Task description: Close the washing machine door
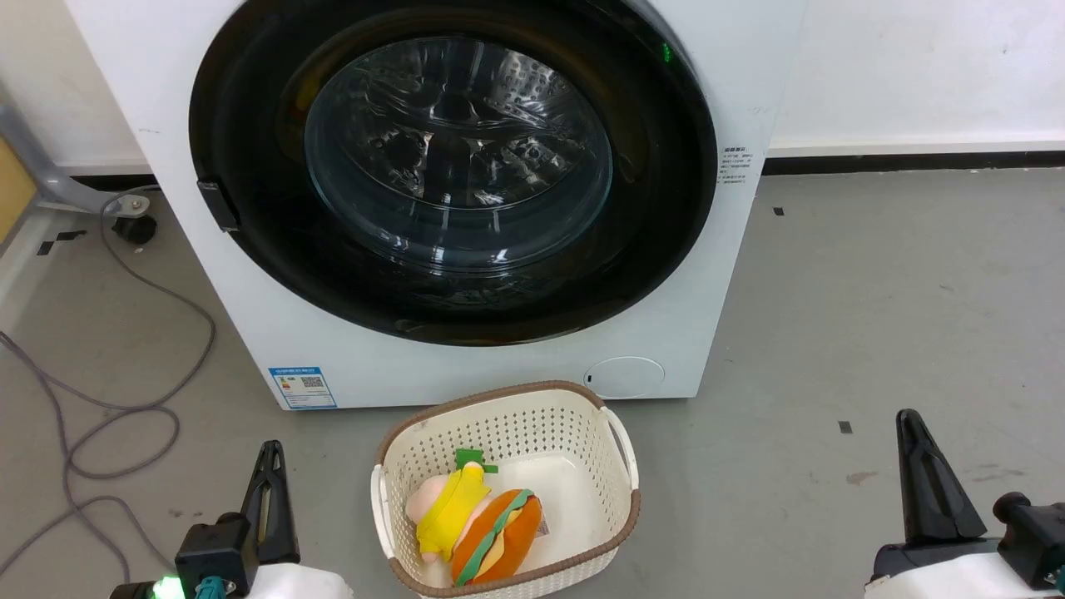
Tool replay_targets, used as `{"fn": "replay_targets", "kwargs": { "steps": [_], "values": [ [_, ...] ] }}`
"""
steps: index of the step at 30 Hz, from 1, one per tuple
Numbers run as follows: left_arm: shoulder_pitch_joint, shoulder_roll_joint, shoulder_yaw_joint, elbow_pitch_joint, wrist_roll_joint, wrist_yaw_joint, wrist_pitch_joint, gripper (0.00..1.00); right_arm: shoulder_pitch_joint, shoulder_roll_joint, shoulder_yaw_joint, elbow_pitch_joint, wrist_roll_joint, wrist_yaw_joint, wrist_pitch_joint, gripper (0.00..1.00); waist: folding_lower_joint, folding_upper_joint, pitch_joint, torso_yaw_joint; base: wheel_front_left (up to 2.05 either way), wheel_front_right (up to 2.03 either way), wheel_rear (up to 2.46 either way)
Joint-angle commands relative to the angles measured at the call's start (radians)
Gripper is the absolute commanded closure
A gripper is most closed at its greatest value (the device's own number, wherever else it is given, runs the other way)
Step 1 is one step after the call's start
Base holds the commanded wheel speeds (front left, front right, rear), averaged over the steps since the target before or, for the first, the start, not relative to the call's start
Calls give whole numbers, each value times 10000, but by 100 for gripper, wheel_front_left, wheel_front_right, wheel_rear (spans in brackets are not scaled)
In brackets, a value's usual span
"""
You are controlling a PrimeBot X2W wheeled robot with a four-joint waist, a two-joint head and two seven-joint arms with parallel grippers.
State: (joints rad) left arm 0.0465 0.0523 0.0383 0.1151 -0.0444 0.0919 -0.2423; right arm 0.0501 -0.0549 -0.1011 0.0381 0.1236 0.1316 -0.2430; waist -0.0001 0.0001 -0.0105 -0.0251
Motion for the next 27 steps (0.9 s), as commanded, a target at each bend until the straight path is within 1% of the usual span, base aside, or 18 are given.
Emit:
{"fn": "replay_targets", "kwargs": {
  "steps": [1, 27],
  "values": [
    [-32, 4, -19, -53, 30, -52, 51, 100, -35, 5, 27, -26, -70, -1, 49, 100, 1, -1, 1, 3, 0, 0, 0],
    [-132, -2, -103, -308, 126, -254, 602, 100, -144, 15, 256, -108, -341, -3, 603, 100, 1, -1, 25, 61, 0, 0, 0]
  ]
}}
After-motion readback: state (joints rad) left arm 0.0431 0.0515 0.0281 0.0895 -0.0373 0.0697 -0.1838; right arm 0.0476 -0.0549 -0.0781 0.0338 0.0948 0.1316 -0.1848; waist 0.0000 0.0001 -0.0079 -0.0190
